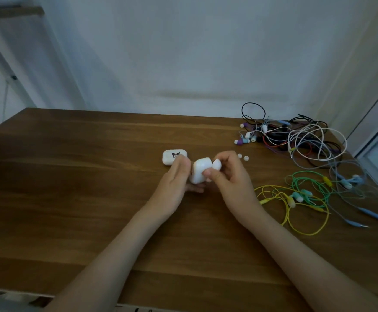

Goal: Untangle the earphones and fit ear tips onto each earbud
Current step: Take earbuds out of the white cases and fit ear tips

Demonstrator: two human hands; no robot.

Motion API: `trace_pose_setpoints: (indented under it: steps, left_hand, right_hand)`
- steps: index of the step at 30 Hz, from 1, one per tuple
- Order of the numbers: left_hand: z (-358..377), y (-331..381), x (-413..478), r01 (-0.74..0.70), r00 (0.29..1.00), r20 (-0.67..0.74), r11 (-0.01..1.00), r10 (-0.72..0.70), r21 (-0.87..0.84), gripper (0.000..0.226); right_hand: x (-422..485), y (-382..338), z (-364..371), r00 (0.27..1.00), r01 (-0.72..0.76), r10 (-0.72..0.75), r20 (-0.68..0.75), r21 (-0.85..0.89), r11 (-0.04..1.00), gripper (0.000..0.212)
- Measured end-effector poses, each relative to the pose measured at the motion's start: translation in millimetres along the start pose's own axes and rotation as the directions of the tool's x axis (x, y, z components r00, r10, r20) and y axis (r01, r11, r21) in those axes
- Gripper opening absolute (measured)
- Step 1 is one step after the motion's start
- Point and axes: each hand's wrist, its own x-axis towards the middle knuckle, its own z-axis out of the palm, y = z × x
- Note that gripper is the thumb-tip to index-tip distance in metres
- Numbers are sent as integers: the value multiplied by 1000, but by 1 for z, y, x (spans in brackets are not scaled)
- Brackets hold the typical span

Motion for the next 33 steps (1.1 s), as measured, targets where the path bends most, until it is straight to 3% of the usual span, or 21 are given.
trace_pose_setpoints:
  steps: [2,4,6,8,11,14,21,28,33]
  left_hand:
    - [-1,0,4,145,988,80,959,-129,-244,46]
    - [-1,2,5,221,971,160,924,-178,-312,51]
    - [-3,3,4,215,973,161,894,-164,-393,42]
    - [-6,1,3,155,988,63,885,-142,-438,39]
    - [-9,-1,2,58,995,-58,940,-82,-335,50]
    - [-7,-2,2,-22,993,-121,976,-4,-217,37]
    - [-3,-5,0,-111,992,-65,994,112,13,39]
    - [0,-7,0,-96,990,-95,988,107,119,36]
    - [2,-10,1,-65,987,-135,980,91,189,27]
  right_hand:
    - [0,0,-2,997,60,-62,52,35,998,19]
    - [0,0,-2,987,103,-111,113,73,992,20]
    - [1,2,-2,979,140,-146,143,46,989,22]
    - [2,5,-2,979,156,-149,140,-39,987,20]
    - [4,8,-2,985,174,-167,51,-238,956,27]
    - [3,8,0,979,202,-199,42,-335,921,39]
    - [1,5,9,964,263,-239,113,-498,827,41]
    - [-5,2,17,976,207,-211,50,-499,841,29]
    - [-4,4,21,994,65,-92,-64,-343,937,18]
